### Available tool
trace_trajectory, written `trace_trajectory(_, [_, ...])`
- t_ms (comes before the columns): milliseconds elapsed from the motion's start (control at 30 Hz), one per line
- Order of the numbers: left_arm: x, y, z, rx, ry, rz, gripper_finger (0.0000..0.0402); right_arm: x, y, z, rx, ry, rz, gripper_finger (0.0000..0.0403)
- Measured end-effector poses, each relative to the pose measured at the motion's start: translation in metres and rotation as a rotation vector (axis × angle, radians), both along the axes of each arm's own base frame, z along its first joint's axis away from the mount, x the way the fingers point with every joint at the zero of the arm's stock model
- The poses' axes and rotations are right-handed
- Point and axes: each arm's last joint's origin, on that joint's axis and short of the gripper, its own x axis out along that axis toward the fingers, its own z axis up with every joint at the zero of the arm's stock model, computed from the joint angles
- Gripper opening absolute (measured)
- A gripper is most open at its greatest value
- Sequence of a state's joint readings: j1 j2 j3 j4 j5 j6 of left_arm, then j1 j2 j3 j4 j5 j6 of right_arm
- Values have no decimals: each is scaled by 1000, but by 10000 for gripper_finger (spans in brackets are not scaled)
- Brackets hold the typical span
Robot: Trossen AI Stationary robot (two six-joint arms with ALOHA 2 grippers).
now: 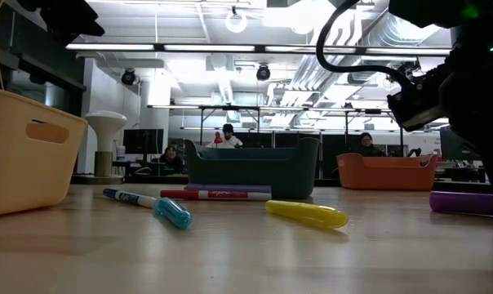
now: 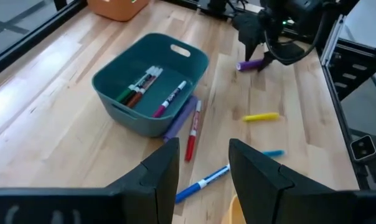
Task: Pick & Place Markers
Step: Put the dark violet highlighter pen into the orange bin
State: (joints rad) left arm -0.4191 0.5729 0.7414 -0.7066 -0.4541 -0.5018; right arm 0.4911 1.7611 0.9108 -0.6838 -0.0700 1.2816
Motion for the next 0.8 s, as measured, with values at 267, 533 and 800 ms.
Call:
trace_trajectory(267, [0, 0, 0, 1, 1, 1, 137, 0, 0, 0, -4, -3, -9, 220])
trace_trajectory(533, [0, 0, 0, 0, 0, 1, 137, 0, 0, 0, -14, -7, -23, 220])
trace_trajectory(800, [0, 0, 0, 0, -4, 5, 137, 0, -1, 0, -40, -19, -22, 213])
